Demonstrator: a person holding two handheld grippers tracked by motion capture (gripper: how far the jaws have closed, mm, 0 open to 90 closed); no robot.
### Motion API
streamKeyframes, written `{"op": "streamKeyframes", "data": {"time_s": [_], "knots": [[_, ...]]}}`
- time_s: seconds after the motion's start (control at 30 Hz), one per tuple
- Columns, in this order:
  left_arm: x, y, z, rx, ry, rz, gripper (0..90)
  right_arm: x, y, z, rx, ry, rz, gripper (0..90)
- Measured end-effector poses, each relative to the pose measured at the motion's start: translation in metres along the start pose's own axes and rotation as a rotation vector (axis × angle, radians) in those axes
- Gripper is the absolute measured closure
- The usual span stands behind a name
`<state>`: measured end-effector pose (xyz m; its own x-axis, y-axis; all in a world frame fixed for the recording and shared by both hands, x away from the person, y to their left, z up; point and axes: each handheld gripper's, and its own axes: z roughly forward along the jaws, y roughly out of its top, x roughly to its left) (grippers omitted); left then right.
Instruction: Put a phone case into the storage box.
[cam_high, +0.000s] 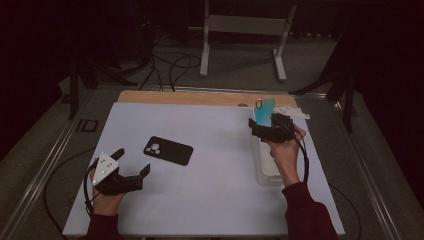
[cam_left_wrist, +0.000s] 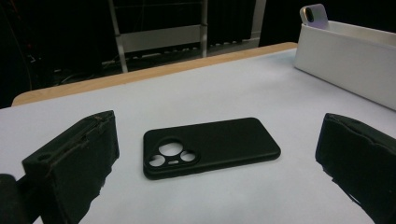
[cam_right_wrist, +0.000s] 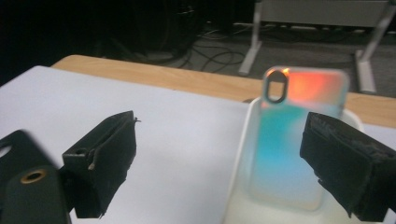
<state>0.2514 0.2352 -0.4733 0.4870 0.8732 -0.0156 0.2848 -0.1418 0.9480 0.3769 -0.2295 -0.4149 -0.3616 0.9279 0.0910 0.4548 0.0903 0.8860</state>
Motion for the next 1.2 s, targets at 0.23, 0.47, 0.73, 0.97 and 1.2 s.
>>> {"op": "streamKeyframes", "data": {"time_s": [0.23,0.47,0.73,0.97,1.2], "knots": [[0.000,0.000,0.000,0.008,0.002,0.001,0.0,0.011,-0.014,-0.021,-0.042,0.053,-0.048,10.2],[-0.001,0.001,0.001,0.015,0.001,0.001,0.0,0.015,-0.032,-0.036,-0.069,0.076,-0.048,10.3],[-0.004,0.003,0.003,0.027,-0.002,0.013,0.0,0.017,-0.054,-0.050,-0.101,0.097,-0.037,11.0],[-0.005,0.007,0.006,0.032,-0.007,0.019,0.0,0.018,-0.067,-0.058,-0.122,0.114,-0.061,10.1],[-0.005,0.009,0.007,0.040,-0.013,0.015,0.0,0.016,-0.074,-0.070,-0.157,0.139,-0.065,9.9]]}}
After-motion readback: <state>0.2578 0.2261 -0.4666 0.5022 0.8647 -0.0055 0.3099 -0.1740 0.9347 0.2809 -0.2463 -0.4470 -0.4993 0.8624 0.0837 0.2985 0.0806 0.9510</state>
